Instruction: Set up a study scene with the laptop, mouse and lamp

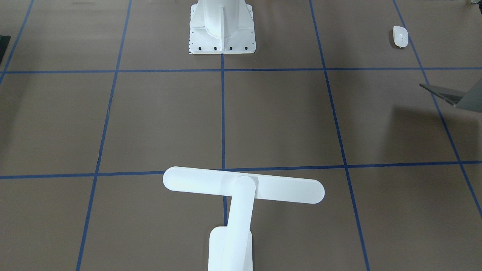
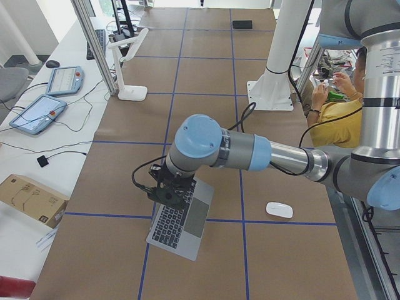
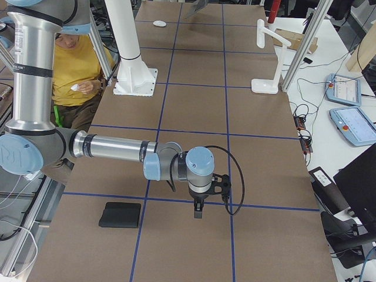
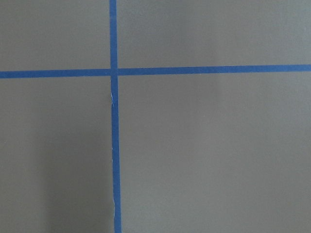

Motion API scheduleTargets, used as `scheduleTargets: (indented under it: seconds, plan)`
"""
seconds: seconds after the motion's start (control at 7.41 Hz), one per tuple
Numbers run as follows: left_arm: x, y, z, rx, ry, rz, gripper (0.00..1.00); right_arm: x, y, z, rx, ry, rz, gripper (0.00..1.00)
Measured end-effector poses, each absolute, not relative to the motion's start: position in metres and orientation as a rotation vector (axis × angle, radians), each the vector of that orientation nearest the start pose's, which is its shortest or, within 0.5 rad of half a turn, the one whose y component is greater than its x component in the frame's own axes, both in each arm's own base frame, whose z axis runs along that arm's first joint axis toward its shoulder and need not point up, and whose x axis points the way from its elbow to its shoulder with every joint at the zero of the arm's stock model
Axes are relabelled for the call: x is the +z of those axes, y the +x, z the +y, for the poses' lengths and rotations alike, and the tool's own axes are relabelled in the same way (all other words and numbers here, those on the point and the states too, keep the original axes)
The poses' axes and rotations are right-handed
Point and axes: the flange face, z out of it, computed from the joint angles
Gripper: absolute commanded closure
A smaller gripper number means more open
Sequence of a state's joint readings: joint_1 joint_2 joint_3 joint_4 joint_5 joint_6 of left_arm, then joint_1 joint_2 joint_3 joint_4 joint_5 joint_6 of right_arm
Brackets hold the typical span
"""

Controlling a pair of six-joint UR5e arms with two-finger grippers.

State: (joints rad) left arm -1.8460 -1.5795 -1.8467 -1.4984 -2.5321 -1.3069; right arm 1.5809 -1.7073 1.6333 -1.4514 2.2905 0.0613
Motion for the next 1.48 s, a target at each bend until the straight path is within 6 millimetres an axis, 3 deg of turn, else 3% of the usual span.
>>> scheduleTargets:
  seconds: [0.4,0.67,1.08,1.48]
  plan:
    - [0.413,-0.106,-0.541,-1.271,-0.360,1.036,1.00,0.684,0.071,-0.437,0.051,0.023,-0.720,0.00]
    - [0.343,-0.034,-0.579,-1.205,-0.392,1.050,1.00,0.682,0.071,-0.439,0.049,0.025,-0.720,0.00]
    - [0.253,0.075,-0.601,-1.209,-0.436,1.037,1.00,0.683,0.069,-0.439,0.045,0.023,-0.720,0.00]
    - [0.197,0.180,-0.598,-1.312,-0.449,1.018,1.00,0.685,0.068,-0.439,0.044,0.018,-0.720,0.00]
